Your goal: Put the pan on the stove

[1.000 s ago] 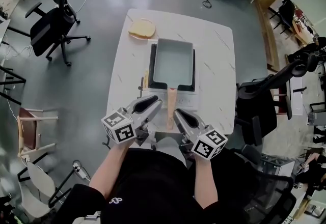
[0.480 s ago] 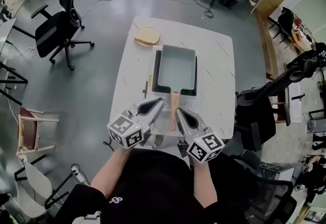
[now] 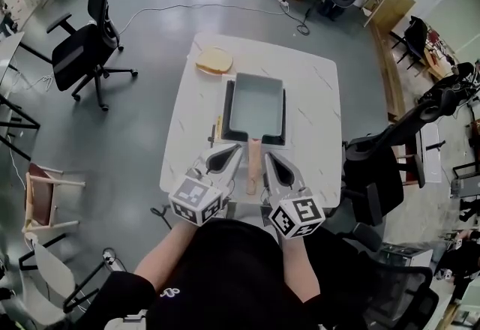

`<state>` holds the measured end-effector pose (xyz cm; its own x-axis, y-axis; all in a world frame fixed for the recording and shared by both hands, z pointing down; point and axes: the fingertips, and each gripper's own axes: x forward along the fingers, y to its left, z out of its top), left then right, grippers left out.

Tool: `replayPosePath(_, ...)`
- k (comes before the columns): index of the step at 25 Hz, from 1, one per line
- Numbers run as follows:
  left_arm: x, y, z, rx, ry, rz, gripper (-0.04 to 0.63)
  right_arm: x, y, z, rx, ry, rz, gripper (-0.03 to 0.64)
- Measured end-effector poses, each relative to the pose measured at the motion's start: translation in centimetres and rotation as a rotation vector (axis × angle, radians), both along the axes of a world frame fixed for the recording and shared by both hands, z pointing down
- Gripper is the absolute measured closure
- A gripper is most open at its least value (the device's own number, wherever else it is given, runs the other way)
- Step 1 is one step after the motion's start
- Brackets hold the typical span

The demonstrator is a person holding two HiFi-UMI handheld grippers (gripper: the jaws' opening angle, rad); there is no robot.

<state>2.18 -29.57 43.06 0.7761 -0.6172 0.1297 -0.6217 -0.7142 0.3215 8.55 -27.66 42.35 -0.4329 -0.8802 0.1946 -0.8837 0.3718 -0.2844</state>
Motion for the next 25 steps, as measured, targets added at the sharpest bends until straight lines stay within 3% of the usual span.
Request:
replayPosePath(5, 0.4, -0.1, -0.2, 0.010, -0.013, -0.002, 0.595, 0.4, -0.3, -0.4, 0.026, 0.065, 0.045, 0.618)
replayPosePath(15, 0.0, -0.6, -0.8, 0.036, -0.014, -0.038, 0.595, 1.1, -0.6, -0.9, 0.052, 0.082, 0.084, 0.618)
replayPosePath(20, 0.0, -0.5, -0.8, 0.084, -0.079, -0.042, 0.595, 1.1, -0.7, -1.1, 0.052, 0.077, 0.091, 0.618)
replayPosePath(25, 0.1, -0.4, -1.1, 0.093, -0.077, -0.043, 0.595, 1.0, -0.6, -1.5, 0.063, 0.087, 0.085, 0.618)
